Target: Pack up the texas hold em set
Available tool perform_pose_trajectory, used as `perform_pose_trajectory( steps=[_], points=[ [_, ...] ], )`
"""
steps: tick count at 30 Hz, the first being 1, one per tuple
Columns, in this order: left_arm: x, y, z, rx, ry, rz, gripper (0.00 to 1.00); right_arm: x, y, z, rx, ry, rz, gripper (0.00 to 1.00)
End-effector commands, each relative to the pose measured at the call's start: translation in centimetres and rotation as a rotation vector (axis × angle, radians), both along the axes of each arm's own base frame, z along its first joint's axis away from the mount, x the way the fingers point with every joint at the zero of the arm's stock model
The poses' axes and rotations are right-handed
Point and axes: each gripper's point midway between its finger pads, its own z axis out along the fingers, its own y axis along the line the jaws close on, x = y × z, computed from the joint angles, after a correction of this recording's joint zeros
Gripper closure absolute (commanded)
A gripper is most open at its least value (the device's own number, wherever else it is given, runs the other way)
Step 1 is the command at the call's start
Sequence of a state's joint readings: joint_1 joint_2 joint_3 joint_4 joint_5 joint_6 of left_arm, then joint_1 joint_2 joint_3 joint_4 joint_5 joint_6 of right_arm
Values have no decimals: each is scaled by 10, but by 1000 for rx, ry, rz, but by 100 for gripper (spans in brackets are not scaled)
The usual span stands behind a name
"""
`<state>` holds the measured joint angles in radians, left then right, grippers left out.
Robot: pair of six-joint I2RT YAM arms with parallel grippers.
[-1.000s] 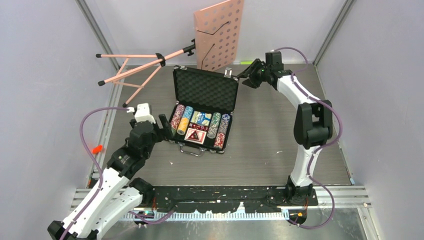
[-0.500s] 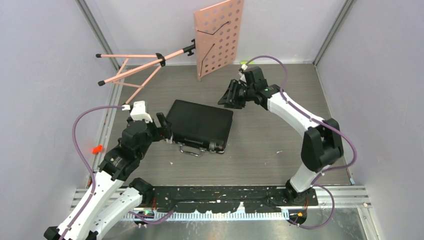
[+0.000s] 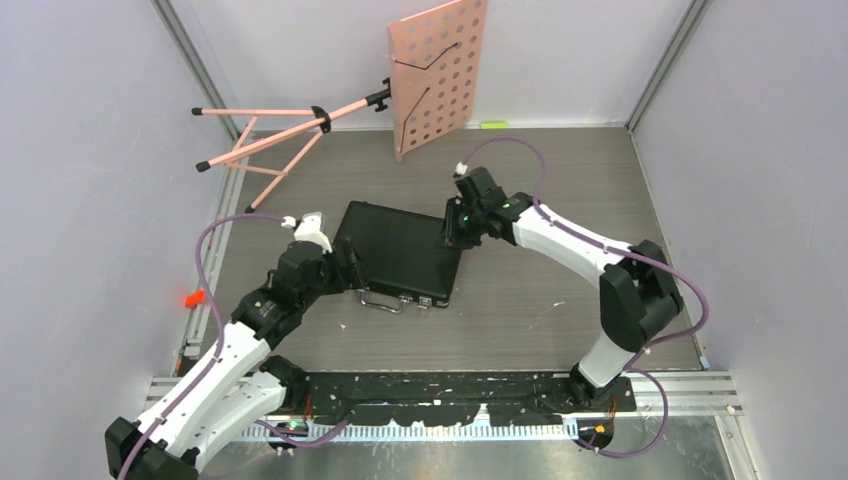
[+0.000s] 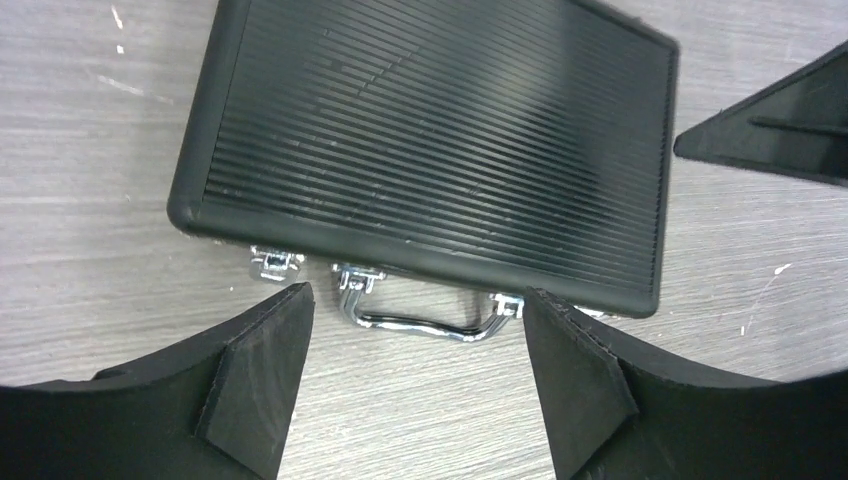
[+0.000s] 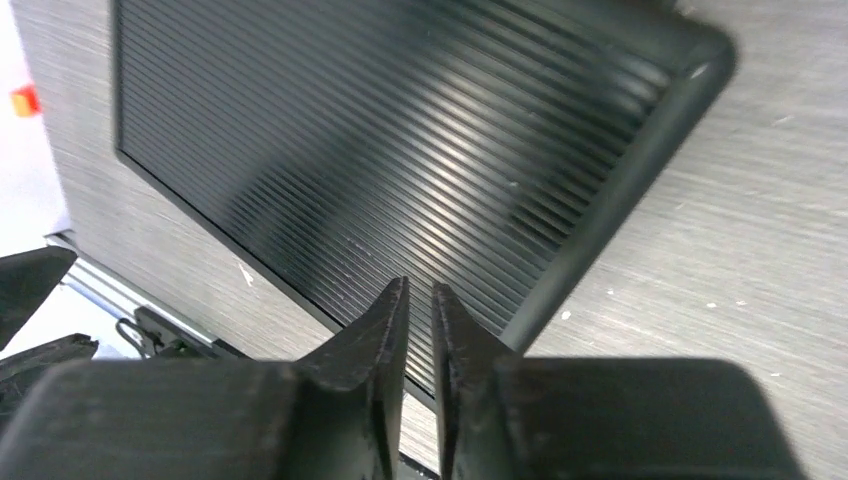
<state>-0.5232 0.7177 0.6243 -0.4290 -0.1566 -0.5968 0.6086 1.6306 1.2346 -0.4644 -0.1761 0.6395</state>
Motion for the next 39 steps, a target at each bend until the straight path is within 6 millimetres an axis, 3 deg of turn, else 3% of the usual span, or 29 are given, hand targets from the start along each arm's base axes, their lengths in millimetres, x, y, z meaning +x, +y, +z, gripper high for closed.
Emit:
perform_pose_trajectory(
  steps=[1, 3, 6, 11, 13, 16, 26, 34, 39],
  points=[
    [9, -5, 2, -65, -16, 37, 22, -2, 10, -13, -102, -30, 45, 91],
    [9, 3, -5, -53, 3, 81, 26, -7, 14, -23, -132, -22, 58, 98],
    [7, 13, -13, -56, 14, 132, 33, -15, 13, -43, -211, 3, 64, 99],
    [0, 33, -29, -23, 60, 221, 56, -23, -1, -71, -325, 47, 42, 100],
    [-2, 37, -39, -19, 90, 252, 68, -27, -5, -81, -354, 67, 38, 99],
    [-3, 40, -54, -16, 140, 298, 99, -31, -9, -90, -379, 80, 45, 99],
    [1, 51, -92, -9, 252, 410, 100, -39, -4, -93, -356, 90, 65, 99],
    [-12, 71, -116, 47, 364, 562, 100, -38, -4, -91, -356, 87, 66, 99],
    [-8, 64, -125, 16, 387, 571, 100, -37, -2, -91, -356, 86, 69, 99]
  ],
)
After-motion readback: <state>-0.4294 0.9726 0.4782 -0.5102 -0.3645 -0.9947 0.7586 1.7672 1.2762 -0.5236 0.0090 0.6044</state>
